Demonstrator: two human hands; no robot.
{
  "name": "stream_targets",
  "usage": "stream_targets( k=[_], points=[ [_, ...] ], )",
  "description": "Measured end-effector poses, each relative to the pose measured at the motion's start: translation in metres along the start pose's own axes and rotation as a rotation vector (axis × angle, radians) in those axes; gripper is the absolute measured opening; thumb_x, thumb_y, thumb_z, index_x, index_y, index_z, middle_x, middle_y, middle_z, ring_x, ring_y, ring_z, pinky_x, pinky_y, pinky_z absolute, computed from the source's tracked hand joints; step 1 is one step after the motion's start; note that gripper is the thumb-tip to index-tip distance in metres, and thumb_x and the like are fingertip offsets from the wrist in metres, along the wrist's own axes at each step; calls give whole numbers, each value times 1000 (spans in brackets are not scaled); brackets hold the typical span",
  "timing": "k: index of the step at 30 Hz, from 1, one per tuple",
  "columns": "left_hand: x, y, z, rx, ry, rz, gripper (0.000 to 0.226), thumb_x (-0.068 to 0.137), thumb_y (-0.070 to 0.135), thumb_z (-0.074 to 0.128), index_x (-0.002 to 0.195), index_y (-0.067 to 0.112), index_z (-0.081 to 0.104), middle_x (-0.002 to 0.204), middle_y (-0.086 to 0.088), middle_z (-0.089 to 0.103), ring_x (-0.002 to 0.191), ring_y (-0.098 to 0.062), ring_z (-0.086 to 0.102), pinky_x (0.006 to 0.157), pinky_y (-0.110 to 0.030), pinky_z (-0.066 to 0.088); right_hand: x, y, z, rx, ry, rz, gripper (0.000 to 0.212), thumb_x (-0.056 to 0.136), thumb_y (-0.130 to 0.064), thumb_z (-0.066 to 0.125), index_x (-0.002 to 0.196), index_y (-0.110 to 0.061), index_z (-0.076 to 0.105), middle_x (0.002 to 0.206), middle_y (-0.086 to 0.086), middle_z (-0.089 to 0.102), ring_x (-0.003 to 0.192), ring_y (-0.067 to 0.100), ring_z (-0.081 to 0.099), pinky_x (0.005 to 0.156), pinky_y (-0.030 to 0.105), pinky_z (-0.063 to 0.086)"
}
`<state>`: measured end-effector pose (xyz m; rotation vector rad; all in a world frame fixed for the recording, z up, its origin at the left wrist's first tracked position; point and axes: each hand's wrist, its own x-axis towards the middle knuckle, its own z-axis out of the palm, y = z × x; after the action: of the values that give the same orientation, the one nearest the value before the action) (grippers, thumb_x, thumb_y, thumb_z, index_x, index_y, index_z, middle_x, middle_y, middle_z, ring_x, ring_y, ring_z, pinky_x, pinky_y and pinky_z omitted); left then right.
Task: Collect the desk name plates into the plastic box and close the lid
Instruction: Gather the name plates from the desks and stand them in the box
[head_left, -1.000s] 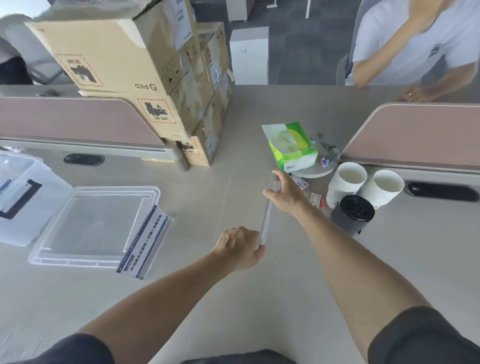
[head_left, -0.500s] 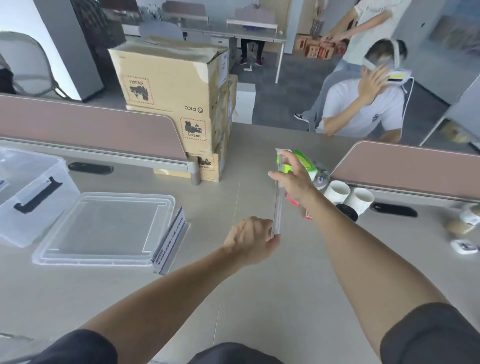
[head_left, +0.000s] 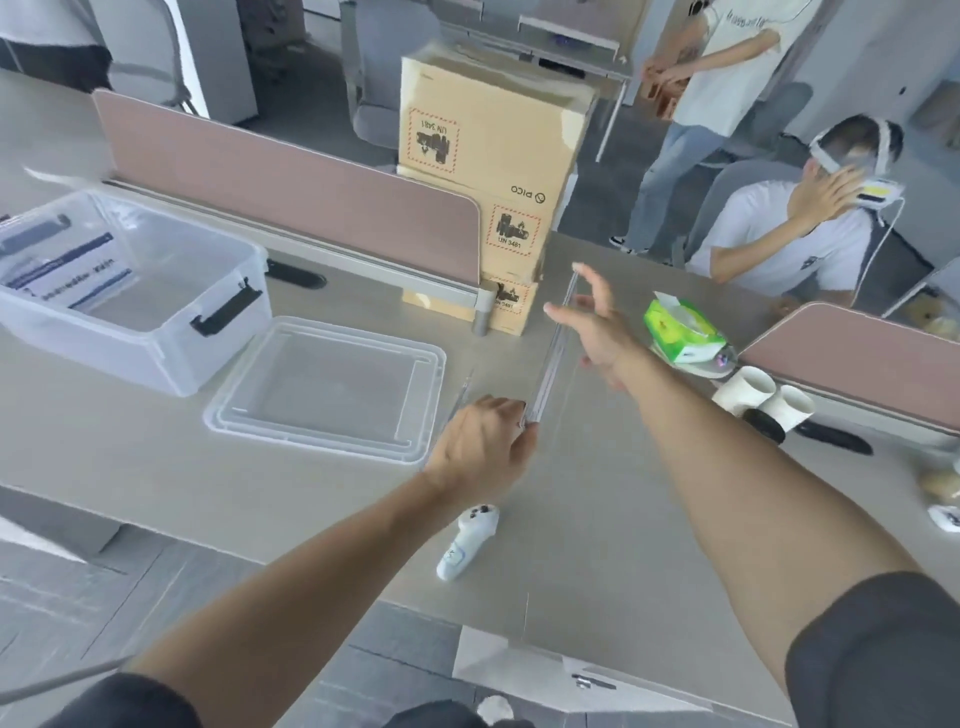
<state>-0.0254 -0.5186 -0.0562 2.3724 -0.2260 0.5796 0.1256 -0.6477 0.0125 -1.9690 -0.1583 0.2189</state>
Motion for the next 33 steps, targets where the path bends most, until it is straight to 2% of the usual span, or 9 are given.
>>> stream_targets(
  k=[5,10,16,19,21,25,29,31,33],
  points=[
    [-3,-33,-51,58,104,-57,31,86,24,51,59,13,41,53,-6,48,50,-34,44,45,-30,34,10,-36,60,106,-93,-7,71,71,-50,72,134,-53,40,130,0,50,118,17,52,76,35,42],
    [5,-54,-95,153,205,-94,35,90,26,43,61,7,46,48,-6,46,45,-35,40,42,-31,34,37,-72,110,149,-177,-79,74,80,-50,69,145,-45,34,153,-4,38,136,21,42,104,47,36],
    [8,-83,-145,296,168,-153,39,90,22,48,55,9,35,45,-2,31,42,-29,29,41,-28,25,62,-89,170,170,-352,-46,73,84,-52,58,148,-42,25,156,-5,30,129,25,41,84,50,52],
    [5,-93,-170,297,216,-207,45,89,14,56,52,10,31,45,2,26,47,-19,20,41,-25,18,73,-97,204,226,-359,-47,73,68,-62,64,131,-32,40,133,1,45,123,30,51,61,34,54],
    [1,-102,-183,303,244,-221,52,91,12,57,54,22,23,45,7,18,52,-18,21,42,-17,14,89,-101,230,267,-344,-12,67,59,-69,66,110,-31,44,114,4,47,114,37,59,62,36,51],
    [-22,-128,-207,314,279,-312,47,92,10,57,57,19,27,45,6,18,54,-19,21,43,-16,16,86,-122,288,265,-435,-75,44,69,-62,62,99,-32,50,112,5,62,97,31,64,74,42,52],
    [-44,-166,-243,333,323,-381,38,93,14,53,58,14,38,49,0,27,50,-28,26,43,-27,26,74,-145,346,222,-500,-73,55,68,-62,60,112,-29,56,112,3,64,86,29,63,71,44,55],
    [-52,-185,-267,332,341,-364,33,94,12,53,65,17,38,50,-2,30,52,-33,29,45,-29,30,69,-158,376,204,-481,-93,60,72,-57,58,122,-25,57,120,6,61,88,25,60,62,33,51],
    [-59,-207,-290,313,360,-362,31,94,10,54,68,18,40,50,2,30,51,-31,30,45,-28,29,65,-174,403,189,-463,-90,55,78,-53,56,126,-26,54,123,2,56,93,19,56,66,35,53]
  ],
)
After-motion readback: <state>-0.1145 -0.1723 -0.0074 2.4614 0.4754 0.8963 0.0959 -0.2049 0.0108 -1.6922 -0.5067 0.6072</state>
